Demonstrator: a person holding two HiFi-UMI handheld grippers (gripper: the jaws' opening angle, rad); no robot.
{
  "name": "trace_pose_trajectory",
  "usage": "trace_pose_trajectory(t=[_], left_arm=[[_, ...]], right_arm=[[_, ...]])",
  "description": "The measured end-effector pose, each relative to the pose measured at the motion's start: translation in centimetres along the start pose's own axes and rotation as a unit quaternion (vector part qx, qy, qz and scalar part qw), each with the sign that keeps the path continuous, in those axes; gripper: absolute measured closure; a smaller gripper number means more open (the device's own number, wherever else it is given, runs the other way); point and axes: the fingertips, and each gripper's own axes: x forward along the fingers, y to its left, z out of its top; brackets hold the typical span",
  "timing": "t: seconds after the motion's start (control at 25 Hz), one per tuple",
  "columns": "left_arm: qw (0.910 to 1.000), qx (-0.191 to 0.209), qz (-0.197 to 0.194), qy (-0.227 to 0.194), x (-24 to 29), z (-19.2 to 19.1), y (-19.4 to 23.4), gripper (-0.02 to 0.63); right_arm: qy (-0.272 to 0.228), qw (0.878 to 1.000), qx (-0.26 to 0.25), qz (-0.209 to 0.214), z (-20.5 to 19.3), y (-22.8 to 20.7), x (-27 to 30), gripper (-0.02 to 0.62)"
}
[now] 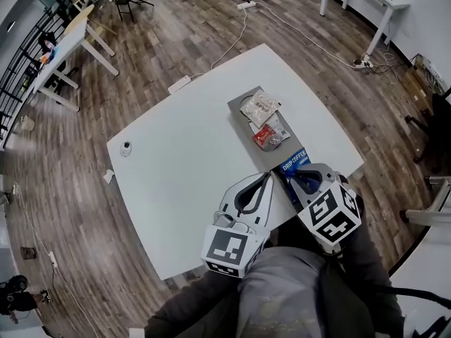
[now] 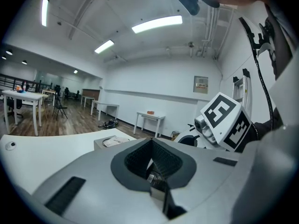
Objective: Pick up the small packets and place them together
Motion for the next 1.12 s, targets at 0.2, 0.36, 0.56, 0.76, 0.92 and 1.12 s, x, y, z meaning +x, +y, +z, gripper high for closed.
trace_pose_trajectory(t=[0.2, 0.36, 0.56, 0.76, 0.92, 1.12], left_arm=[[0.9994, -0.008, 0.032, -0.004, -0.4, 0.2, 2.2, 0.603], [0.9981, -0.020, 0.058, -0.004, -0.3, 0.1, 4.2, 0.603], [0.9952, -0.040, 0.089, 0.004, 0.4, -0.5, 6.5, 0.603], [0.9926, -0.059, 0.105, 0.015, 0.5, -1.5, 8.2, 0.603], [0.9923, -0.066, 0.103, 0.020, 0.7, -1.5, 8.7, 0.603], [0.9939, -0.061, 0.090, 0.021, 0.8, -1.4, 8.2, 0.603]], right_arm=[[-0.018, 1.000, -0.021, -0.005, 3.4, -2.2, 1.2, 0.543], [-0.024, 0.999, -0.031, -0.001, 5.9, -4.2, 3.0, 0.543], [-0.004, 0.999, -0.042, 0.011, 6.9, -5.9, 6.3, 0.592], [0.010, 0.998, -0.044, 0.034, 7.0, -5.3, 8.8, 0.592], [0.005, 0.999, -0.035, 0.041, 7.4, -5.1, 8.9, 0.592], [-0.019, 0.999, -0.015, 0.026, 8.1, -5.5, 7.4, 0.592]])
